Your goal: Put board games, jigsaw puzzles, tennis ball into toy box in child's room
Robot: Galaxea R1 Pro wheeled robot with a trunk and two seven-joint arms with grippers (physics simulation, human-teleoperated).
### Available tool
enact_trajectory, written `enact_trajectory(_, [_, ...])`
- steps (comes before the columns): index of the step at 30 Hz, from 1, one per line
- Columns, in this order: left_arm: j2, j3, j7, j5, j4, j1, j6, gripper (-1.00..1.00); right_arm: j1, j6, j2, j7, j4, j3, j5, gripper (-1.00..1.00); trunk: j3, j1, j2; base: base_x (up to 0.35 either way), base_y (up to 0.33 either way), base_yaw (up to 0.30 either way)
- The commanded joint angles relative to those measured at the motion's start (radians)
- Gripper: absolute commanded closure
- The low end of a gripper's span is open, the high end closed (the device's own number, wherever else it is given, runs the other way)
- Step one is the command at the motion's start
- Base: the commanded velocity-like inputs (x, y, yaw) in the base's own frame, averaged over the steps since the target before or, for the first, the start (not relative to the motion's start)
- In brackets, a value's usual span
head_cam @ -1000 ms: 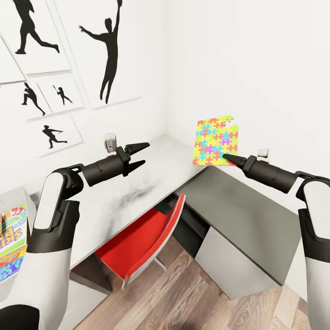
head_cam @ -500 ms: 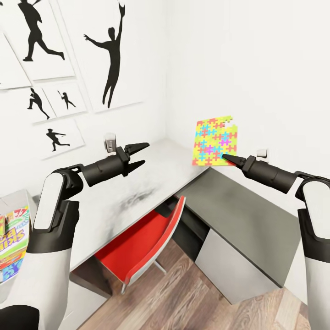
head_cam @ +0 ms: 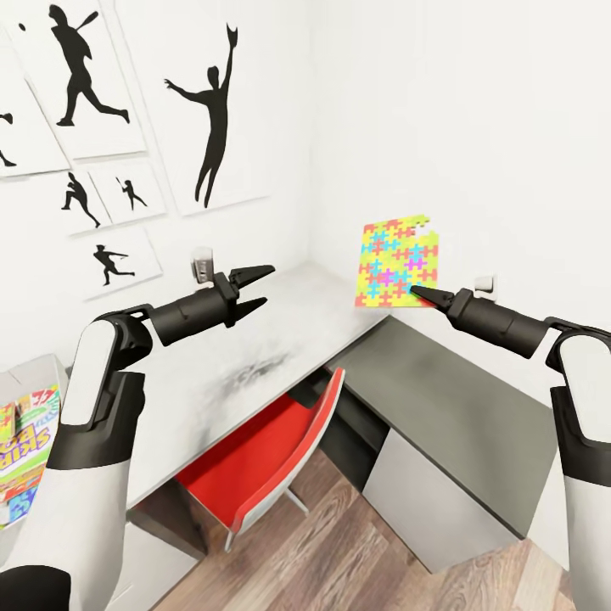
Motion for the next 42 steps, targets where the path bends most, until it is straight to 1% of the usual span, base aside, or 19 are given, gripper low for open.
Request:
enact_trajectory(1, [0.002,-0.001,0.010,0.010,-0.001,-0.001,0.001,-1.00,-0.001,0.004,0.000,0.013,0.000,-0.001,0.009,1.00,0.000,0.001,-0.002,0.000,0.000,0.004])
enact_trajectory(11, [0.011,-0.006,0.012,0.009,-0.001,-0.001,-0.001,-1.00,0.000,0.004,0.000,0.014,0.000,-0.002,0.008,1.00,0.016,0.001,-0.002,0.000,0.000,0.001])
enact_trajectory(17, [0.021,0.009,0.012,0.008,-0.001,0.009,-0.001,-1.00,0.000,0.004,0.004,0.013,0.000,0.001,-0.002,1.00,0.026,0.001,-0.002,0.000,0.000,0.025])
enact_trajectory(18, [0.028,0.022,0.010,0.008,-0.001,0.016,-0.002,-1.00,0.000,0.004,0.008,0.013,0.001,0.005,-0.008,1.00,0.028,0.001,-0.002,0.000,0.000,0.079])
enact_trajectory(20, [0.034,0.036,0.008,0.008,-0.001,0.022,-0.002,-1.00,0.000,0.004,0.013,0.013,0.001,0.018,-0.012,1.00,0.031,0.001,-0.002,0.000,0.000,0.104])
enact_trajectory(21, [0.039,0.046,0.005,0.008,-0.001,0.027,-0.001,-1.00,0.000,0.004,0.018,0.012,0.002,0.036,-0.015,1.00,0.032,0.001,-0.002,0.000,0.000,0.145])
enact_trajectory(26, [0.051,0.057,0.002,0.008,-0.001,0.034,-0.002,-1.00,0.002,0.004,0.029,0.009,0.009,0.067,-0.019,1.00,0.039,0.001,-0.002,0.000,0.000,0.177])
enact_trajectory(29, [0.055,0.059,0.006,0.008,-0.001,0.035,-0.002,-1.00,0.004,0.004,0.046,0.006,0.014,0.076,-0.020,1.00,0.043,0.001,-0.002,0.000,0.000,0.202])
enact_trajectory(31, [0.055,0.059,0.007,0.008,-0.001,0.035,-0.002,-1.00,0.004,0.004,0.051,0.006,0.016,0.078,-0.021,1.00,0.045,0.001,-0.002,0.000,0.000,0.211])
enact_trajectory(36, [0.058,0.062,0.002,0.008,-0.001,0.037,-0.004,-1.00,0.007,0.004,0.057,0.005,0.028,0.081,-0.020,1.00,0.051,0.001,-0.002,0.000,0.000,0.219])
enact_trajectory(42, [0.059,0.062,0.001,0.008,-0.001,0.037,-0.005,-1.00,0.008,0.004,0.059,0.005,0.033,0.083,-0.020,1.00,0.058,0.001,-0.002,0.000,0.000,0.225])
